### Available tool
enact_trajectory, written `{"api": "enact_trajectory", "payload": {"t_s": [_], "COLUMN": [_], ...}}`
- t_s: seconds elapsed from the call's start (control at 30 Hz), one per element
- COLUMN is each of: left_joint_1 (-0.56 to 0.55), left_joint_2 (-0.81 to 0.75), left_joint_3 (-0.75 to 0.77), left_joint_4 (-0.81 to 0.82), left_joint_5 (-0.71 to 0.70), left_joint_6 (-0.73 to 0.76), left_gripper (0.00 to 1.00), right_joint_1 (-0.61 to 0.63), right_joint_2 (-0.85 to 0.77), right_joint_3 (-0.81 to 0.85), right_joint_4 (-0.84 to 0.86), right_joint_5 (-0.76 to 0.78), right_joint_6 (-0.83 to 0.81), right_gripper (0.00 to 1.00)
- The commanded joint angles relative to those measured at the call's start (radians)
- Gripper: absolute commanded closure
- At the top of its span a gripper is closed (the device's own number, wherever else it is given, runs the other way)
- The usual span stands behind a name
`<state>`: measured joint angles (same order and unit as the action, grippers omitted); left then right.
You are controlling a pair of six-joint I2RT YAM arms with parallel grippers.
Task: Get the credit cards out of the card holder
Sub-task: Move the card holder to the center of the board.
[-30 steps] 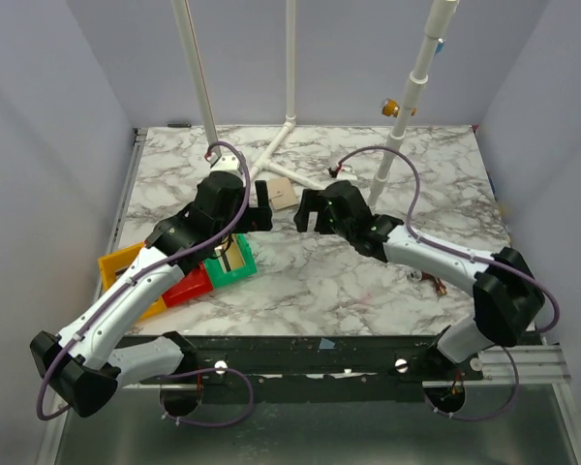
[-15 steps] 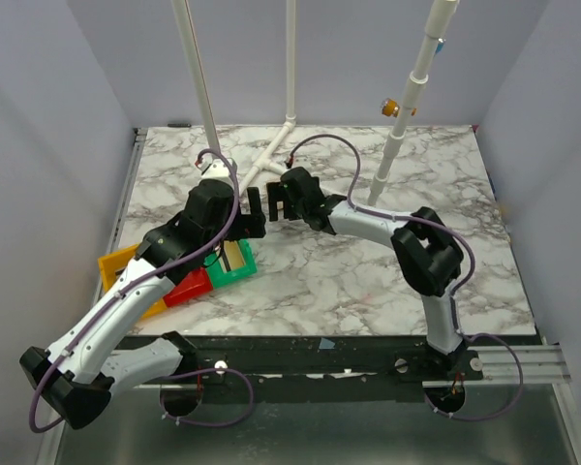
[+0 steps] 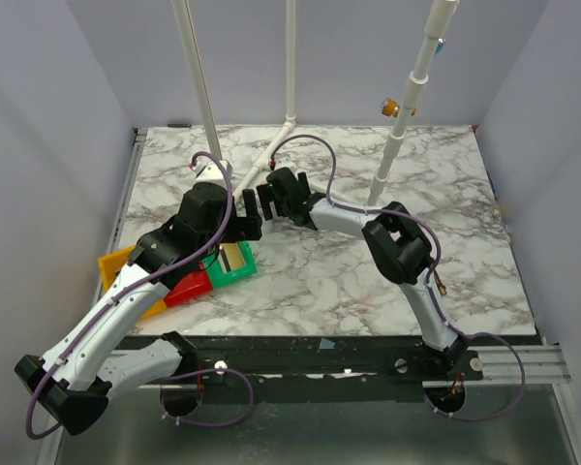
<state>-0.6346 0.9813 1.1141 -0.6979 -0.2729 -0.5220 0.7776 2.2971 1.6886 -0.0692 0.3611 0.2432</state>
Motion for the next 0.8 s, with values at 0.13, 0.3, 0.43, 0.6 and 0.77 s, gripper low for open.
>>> {"api": "enact_trajectory", "payload": {"t_s": [0.13,0.3,0.43,0.6,0.77], "left_joint_1": [0.007,0.008,0.009,0.011,0.015], "left_joint_2": [-0.012,-0.007,-0.011,-0.031,-0.034], "left_joint_3": [0.000,0.002,0.007,0.007,0.008], "left_joint_4": [-0.033,-0.034,-0.044,-0.057,-0.061], "left_joint_5": [-0.022,-0.014,-0.014,-0.024,-0.028], "left_joint_6": [0.014,0.014,0.014,0.023,0.028], "left_gripper": [0.01,0.01,0.01,0.01,0.01], "right_joint_1": [0.002,-0.001,-0.026,-0.049,-0.051], "right_joint_2": [-0.025,-0.029,0.029,0.077,0.132], "right_joint_3": [0.002,0.000,0.057,0.098,0.155], "right_joint_4": [-0.010,0.036,0.032,0.031,0.000], "right_joint_5": [0.058,0.039,-0.034,-0.081,-0.132], "right_joint_6": [-0.044,-0.120,-0.155,-0.174,-0.197], "right_gripper": [0.00,0.00,0.00,0.00,0.00]}}
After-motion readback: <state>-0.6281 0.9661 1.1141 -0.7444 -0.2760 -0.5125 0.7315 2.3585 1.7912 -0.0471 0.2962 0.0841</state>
